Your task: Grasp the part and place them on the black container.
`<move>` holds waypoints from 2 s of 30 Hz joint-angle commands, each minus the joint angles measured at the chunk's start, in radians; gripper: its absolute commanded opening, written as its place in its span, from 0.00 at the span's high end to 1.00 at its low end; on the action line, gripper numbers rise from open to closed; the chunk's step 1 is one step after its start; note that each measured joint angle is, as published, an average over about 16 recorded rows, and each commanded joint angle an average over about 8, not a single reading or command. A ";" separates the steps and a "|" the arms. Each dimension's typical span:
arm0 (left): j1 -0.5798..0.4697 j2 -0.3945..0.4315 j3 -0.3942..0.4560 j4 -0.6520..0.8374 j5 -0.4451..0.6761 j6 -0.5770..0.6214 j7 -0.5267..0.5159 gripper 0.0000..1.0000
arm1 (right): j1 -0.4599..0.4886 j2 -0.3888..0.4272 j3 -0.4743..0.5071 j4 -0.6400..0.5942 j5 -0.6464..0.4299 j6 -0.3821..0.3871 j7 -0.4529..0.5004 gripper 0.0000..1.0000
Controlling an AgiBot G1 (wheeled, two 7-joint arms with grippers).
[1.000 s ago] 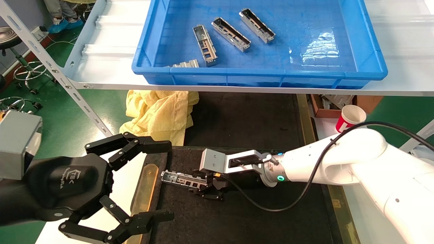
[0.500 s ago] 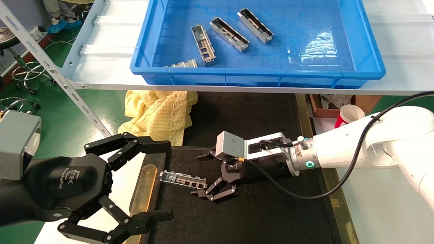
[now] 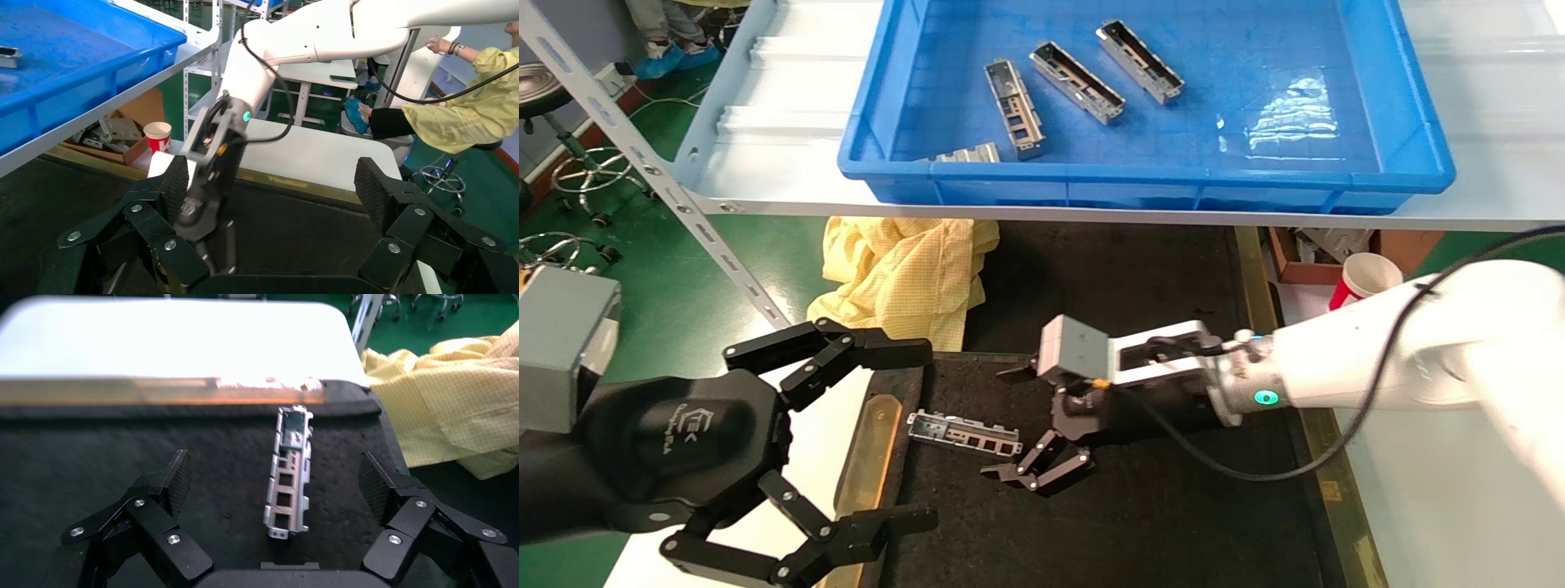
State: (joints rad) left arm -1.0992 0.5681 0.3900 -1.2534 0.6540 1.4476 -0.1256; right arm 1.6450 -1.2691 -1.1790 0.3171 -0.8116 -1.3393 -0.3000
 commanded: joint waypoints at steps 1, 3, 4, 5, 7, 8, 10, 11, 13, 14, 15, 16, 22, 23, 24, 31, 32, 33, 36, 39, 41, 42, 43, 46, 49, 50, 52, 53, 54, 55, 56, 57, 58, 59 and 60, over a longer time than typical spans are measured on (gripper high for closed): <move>0.000 0.000 0.000 0.000 0.000 0.000 0.000 0.00 | -0.010 0.011 0.015 0.016 0.001 -0.002 0.008 0.00; 0.000 0.000 0.000 0.000 0.000 0.000 0.000 0.00 | -0.030 0.035 0.047 0.051 0.004 -0.008 0.026 0.00; 0.000 0.000 0.000 0.000 0.000 0.000 0.000 0.00 | -0.040 0.046 0.063 0.068 0.006 -0.011 0.034 0.00; 0.000 0.000 0.000 0.000 0.000 0.000 0.000 0.00 | -0.050 0.058 0.079 0.085 0.007 -0.013 0.043 0.00; 0.000 0.000 0.000 0.000 0.000 0.000 0.000 0.00 | -0.071 0.082 0.111 0.120 0.010 -0.019 0.060 0.00; 0.000 0.000 0.000 0.000 0.000 0.000 0.000 0.00 | -0.080 0.093 0.127 0.136 0.011 -0.022 0.069 0.00; 0.000 0.000 0.000 0.000 0.000 0.000 0.000 0.00 | -0.100 0.116 0.158 0.170 0.014 -0.027 0.086 0.00; 0.000 0.000 0.000 0.000 0.000 0.000 0.000 0.00 | -0.111 0.128 0.174 0.188 0.016 -0.030 0.095 0.00; 0.000 0.000 0.000 0.000 0.000 0.000 0.000 0.00 | -0.131 0.151 0.206 0.222 0.018 -0.036 0.112 0.00; 0.000 0.000 0.000 0.000 0.000 0.000 0.000 0.00 | -0.141 0.163 0.222 0.239 0.020 -0.038 0.120 0.00; 0.000 0.000 0.000 0.000 0.000 0.000 0.000 0.00 | -0.151 0.175 0.238 0.256 0.021 -0.041 0.129 0.00; 0.000 0.000 0.000 0.000 0.000 0.000 0.000 0.00 | -0.161 0.186 0.254 0.274 0.023 -0.044 0.138 0.00; 0.000 0.000 0.000 0.000 0.000 0.000 0.000 0.00 | -0.222 0.256 0.350 0.376 0.031 -0.061 0.190 0.00; 0.000 0.000 0.000 0.000 0.000 0.000 0.000 0.00 | -0.232 0.268 0.366 0.394 0.033 -0.063 0.198 0.00; 0.000 0.000 0.000 0.000 0.000 0.000 0.000 0.00 | -0.242 0.280 0.382 0.411 0.034 -0.066 0.207 0.00; 0.000 0.000 0.000 0.000 0.000 0.000 0.000 0.00 | -0.313 0.361 0.493 0.530 0.044 -0.086 0.267 0.00; 0.000 0.000 0.000 0.000 0.000 0.000 0.000 0.00 | -0.323 0.373 0.509 0.548 0.046 -0.088 0.276 0.00; 0.000 0.000 0.000 0.000 0.000 0.000 0.000 0.00 | -0.333 0.384 0.525 0.565 0.047 -0.091 0.285 0.00; 0.000 0.000 0.000 0.000 0.000 0.000 0.000 0.00 | -0.364 0.419 0.573 0.616 0.052 -0.100 0.311 0.00; 0.000 0.000 0.000 0.000 0.000 0.000 0.000 0.00 | -0.394 0.454 0.621 0.668 0.056 -0.108 0.337 0.00; 0.000 0.000 0.000 0.000 0.000 0.000 0.000 0.00 | -0.414 0.477 0.653 0.702 0.059 -0.113 0.354 0.00; 0.000 0.000 0.000 0.000 0.000 0.000 0.000 0.00 | -0.424 0.489 0.669 0.719 0.060 -0.116 0.363 0.00; 0.000 0.000 0.000 0.000 0.000 0.000 0.000 0.00 | -0.434 0.501 0.684 0.736 0.062 -0.119 0.371 0.00; 0.000 0.000 0.000 0.000 0.000 0.000 0.000 0.00 | -0.464 0.536 0.732 0.787 0.066 -0.127 0.397 0.00; 0.000 0.000 0.000 0.000 0.000 0.000 0.000 0.00 | -0.495 0.570 0.780 0.838 0.070 -0.135 0.423 0.00; 0.000 0.000 0.000 0.000 0.000 0.000 0.000 0.00 | -0.505 0.582 0.796 0.856 0.072 -0.138 0.431 0.00; 0.000 0.000 0.000 0.000 0.000 0.000 0.000 0.00 | -0.525 0.605 0.827 0.890 0.074 -0.144 0.449 0.00; 0.000 0.000 0.000 0.000 0.000 0.000 0.000 0.00 | -0.535 0.617 0.843 0.906 0.076 -0.146 0.457 0.00; 0.000 0.000 0.000 0.000 0.000 0.000 0.000 0.00 | -0.543 0.626 0.856 0.920 0.077 -0.149 0.464 0.00; 0.000 0.000 0.000 0.000 0.000 0.000 0.000 0.00 | -0.549 0.634 0.866 0.931 0.078 -0.151 0.470 0.00; 0.000 0.000 0.000 0.000 0.000 0.000 0.000 0.00 | -0.558 0.643 0.880 0.946 0.079 -0.153 0.476 0.00; 0.000 0.000 0.000 0.000 0.000 0.000 0.000 0.00 | -0.566 0.652 0.892 0.959 0.080 -0.155 0.482 0.00; 0.000 0.000 0.000 0.000 0.000 0.000 0.000 0.00 | -0.572 0.659 0.902 0.970 0.081 -0.157 0.486 0.00; 0.000 0.000 0.000 0.000 0.000 0.000 0.000 0.00 | -0.577 0.665 0.910 0.978 0.082 -0.159 0.489 0.00; 0.000 0.000 0.000 0.000 0.000 0.000 0.000 0.00 | -0.581 0.669 0.916 0.984 0.083 -0.160 0.492 0.00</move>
State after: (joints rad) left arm -1.0991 0.5680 0.3902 -1.2531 0.6538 1.4475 -0.1254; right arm 1.0719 -0.6085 -0.2755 1.2883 -0.7298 -1.4973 0.1857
